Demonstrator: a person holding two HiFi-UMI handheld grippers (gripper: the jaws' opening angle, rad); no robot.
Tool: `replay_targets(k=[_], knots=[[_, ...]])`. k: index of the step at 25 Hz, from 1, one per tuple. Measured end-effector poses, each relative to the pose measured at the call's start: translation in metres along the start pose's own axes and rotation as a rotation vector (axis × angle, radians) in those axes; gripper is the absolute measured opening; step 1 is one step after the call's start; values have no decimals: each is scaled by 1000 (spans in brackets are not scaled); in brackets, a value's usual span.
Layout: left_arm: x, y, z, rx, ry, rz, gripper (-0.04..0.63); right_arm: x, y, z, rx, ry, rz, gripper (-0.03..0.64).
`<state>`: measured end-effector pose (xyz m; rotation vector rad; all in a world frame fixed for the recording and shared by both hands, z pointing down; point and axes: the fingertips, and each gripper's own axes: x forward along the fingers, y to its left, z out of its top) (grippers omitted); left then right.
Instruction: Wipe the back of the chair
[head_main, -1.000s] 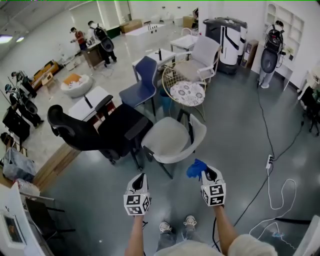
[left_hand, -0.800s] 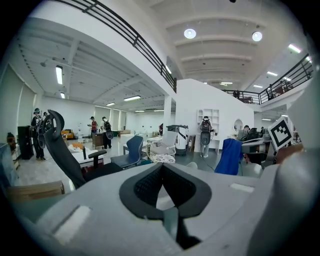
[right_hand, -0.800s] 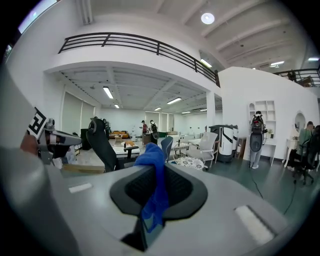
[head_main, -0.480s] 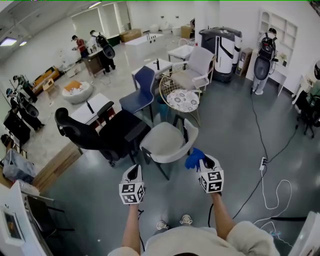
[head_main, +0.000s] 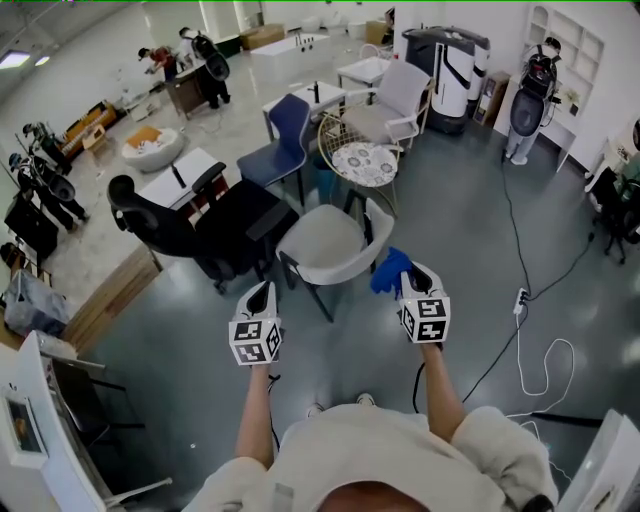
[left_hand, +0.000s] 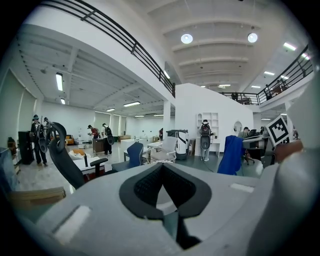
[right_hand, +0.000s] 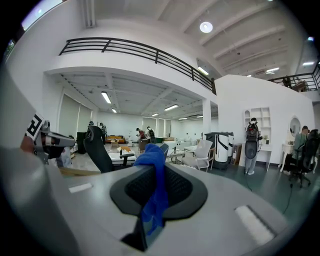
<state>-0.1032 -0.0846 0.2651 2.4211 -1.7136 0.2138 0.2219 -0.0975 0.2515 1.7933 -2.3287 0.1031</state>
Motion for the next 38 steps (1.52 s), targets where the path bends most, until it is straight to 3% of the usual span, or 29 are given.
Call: replay_targets(k=[38], knots=[[10, 3, -12, -23, 22, -37, 0, 9, 25, -20, -9, 49, 13, 38]])
